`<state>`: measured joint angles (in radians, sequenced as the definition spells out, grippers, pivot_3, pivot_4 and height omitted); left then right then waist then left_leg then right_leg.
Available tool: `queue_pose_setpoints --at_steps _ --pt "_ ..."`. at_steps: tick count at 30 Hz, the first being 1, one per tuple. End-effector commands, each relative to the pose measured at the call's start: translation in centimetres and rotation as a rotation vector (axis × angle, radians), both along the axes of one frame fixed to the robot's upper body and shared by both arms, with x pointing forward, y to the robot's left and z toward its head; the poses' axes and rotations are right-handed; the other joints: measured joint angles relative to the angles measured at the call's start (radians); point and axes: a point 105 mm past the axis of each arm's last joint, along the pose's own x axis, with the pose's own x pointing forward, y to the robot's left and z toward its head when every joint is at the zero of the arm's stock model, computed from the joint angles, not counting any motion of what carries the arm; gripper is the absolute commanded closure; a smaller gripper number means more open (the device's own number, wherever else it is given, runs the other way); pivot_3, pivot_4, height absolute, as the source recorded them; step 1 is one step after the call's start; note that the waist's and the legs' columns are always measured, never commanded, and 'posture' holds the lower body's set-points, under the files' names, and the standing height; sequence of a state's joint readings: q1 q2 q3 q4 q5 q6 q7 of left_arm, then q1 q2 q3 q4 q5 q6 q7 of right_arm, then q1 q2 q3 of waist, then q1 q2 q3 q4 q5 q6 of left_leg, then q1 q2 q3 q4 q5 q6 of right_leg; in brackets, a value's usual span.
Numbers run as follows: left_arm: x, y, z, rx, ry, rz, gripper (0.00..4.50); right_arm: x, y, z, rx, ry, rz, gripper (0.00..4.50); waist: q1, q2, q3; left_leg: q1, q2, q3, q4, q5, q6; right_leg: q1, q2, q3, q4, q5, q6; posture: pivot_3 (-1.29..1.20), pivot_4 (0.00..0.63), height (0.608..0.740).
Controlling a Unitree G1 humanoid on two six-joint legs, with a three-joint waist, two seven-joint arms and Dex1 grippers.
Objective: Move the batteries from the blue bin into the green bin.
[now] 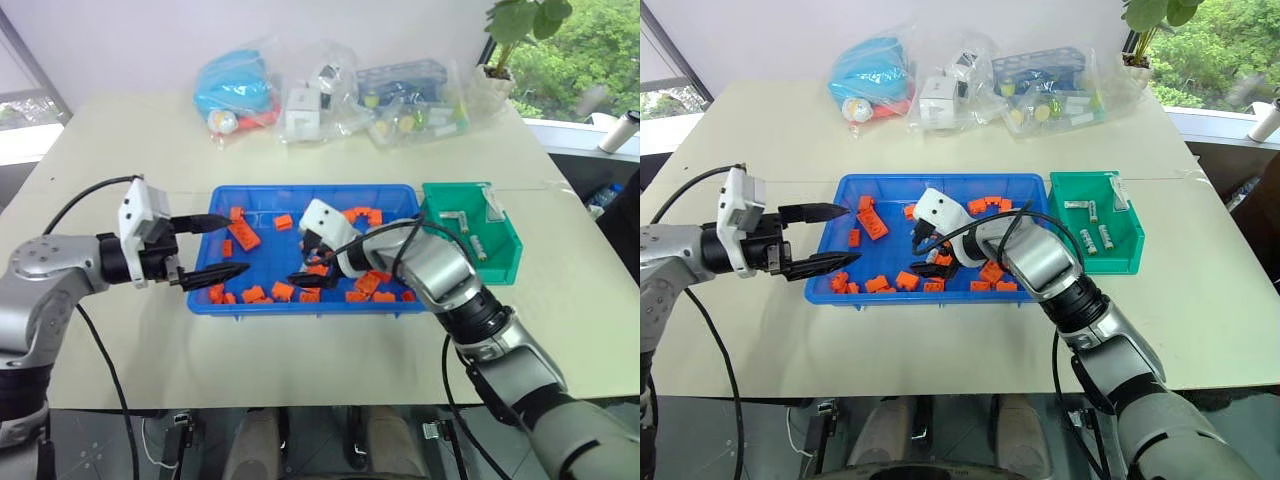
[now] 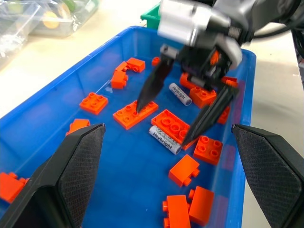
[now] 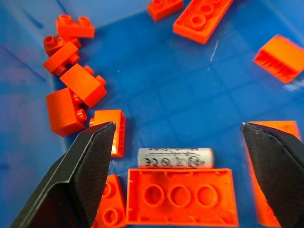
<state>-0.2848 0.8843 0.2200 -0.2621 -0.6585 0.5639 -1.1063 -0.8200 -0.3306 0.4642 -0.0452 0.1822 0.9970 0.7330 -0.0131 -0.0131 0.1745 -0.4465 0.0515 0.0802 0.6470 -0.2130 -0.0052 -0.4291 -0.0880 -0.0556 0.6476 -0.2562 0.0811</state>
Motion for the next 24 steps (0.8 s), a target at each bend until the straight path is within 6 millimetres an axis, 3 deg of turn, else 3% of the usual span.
queue_pose_setpoints --at_steps 1,9,17,20,21,24 --pt "-0.6 0.1 1.1 0.008 -0.045 0.005 0.00 0.4 0.1 0.0 0.014 -0.008 -0.016 0.05 -0.001 0.000 0.000 0.000 0.000 0.000 0.000 0.000 0.000 0.000 0.000 0.000 0.000 0.000 0.000 0.00 0.150 0.736" --pt "-0.7 0.1 1.2 0.007 -0.050 0.016 0.00 0.0 -0.3 -2.5 -0.035 0.024 -0.019 0.05 -0.002 0.000 0.000 0.001 0.000 0.000 -0.001 0.000 0.000 0.000 0.000 0.000 0.000 0.000 0.000 0.00 0.150 0.736" --pt "-0.1 -0.1 1.5 0.004 -0.066 0.011 0.00 0.5 -0.5 -3.1 -0.071 -0.003 -0.020 0.05 -0.001 0.000 0.000 0.001 0.000 0.000 -0.001 0.000 0.000 0.001 0.000 0.000 0.000 0.000 0.000 0.00 0.150 0.736" --pt "0.0 -0.2 1.6 0.003 -0.072 0.006 0.00 1.0 -0.6 -3.1 -0.076 -0.018 -0.029 0.85 -0.002 0.000 0.000 0.002 0.000 0.000 -0.001 0.000 0.000 0.001 0.000 0.000 0.000 0.000 0.000 0.00 0.150 0.736" --pt "0.1 -0.2 1.6 0.002 -0.074 0.006 0.00 1.1 -0.6 -3.1 -0.076 -0.020 -0.031 1.30 -0.003 0.000 0.000 0.002 0.000 0.001 -0.001 0.000 0.000 0.001 0.000 0.000 0.000 0.000 0.000 0.00 0.150 0.736" --pt "0.3 -0.2 1.7 0.002 -0.078 0.006 0.00 1.3 -0.8 -3.0 -0.080 -0.025 -0.036 1.33 -0.002 0.000 0.000 0.002 0.000 0.000 -0.001 0.000 0.000 0.001 0.000 0.000 0.000 0.000 0.000 0.00 0.150 0.736"
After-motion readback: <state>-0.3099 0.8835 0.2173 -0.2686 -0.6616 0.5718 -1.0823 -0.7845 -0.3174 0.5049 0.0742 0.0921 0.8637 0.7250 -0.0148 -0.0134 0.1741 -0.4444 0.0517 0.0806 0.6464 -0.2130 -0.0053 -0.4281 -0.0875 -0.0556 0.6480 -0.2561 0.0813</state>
